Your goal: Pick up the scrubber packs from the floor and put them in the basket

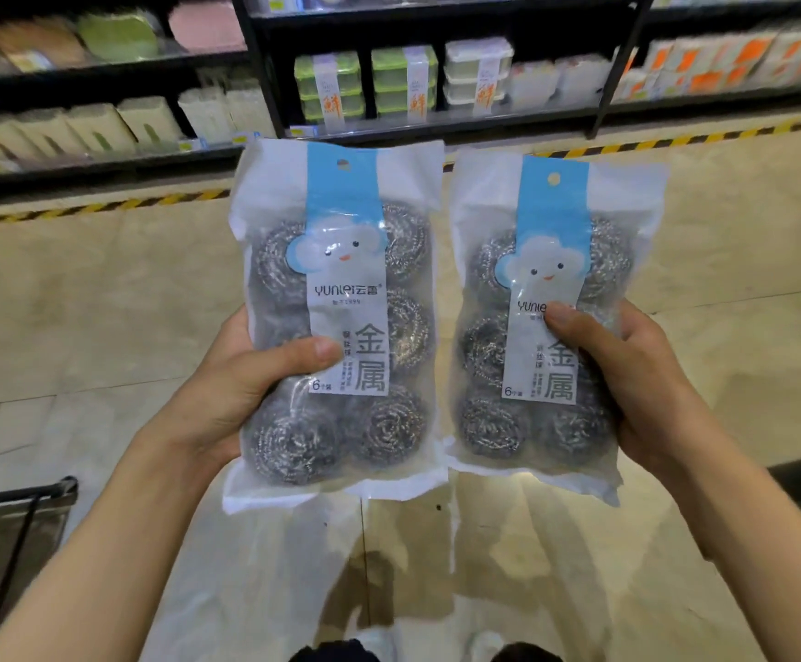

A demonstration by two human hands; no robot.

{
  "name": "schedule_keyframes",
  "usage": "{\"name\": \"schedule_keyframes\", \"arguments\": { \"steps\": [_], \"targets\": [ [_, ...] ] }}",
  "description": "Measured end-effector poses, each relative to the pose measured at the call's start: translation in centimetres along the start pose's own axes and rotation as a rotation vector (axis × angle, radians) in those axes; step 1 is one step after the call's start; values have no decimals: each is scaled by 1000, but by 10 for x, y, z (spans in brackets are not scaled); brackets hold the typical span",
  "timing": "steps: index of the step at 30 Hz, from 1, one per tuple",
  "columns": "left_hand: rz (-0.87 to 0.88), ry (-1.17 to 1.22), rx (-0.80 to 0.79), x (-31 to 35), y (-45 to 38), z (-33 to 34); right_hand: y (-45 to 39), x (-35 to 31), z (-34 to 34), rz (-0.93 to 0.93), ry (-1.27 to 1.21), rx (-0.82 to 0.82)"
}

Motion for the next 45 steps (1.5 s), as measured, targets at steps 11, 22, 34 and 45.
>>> {"name": "schedule_keyframes", "arguments": {
  "steps": [11, 22, 34, 45],
  "targets": [
    [37, 48, -148, 347, 71, 160, 127, -364, 7, 7, 12, -10],
    [93, 37, -337, 485, 95, 225, 228, -518, 8, -147, -34, 251],
    [-195, 43, -990, 440, 166, 387, 477, -511, -58, -262, -71, 964],
    [-422, -5, -1603, 371, 457, 554, 837, -423, -46, -333, -203, 1681]
  ]
}}
Point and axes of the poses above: each hand's wrist, its own y-axis away from the middle knuckle, its own z-axis out of the palm, x = y × z, the point moved 5 cm from there along -y, towards the middle knuckle, and after that the axes turned 2 degrees about x, right-handed, at the moved point
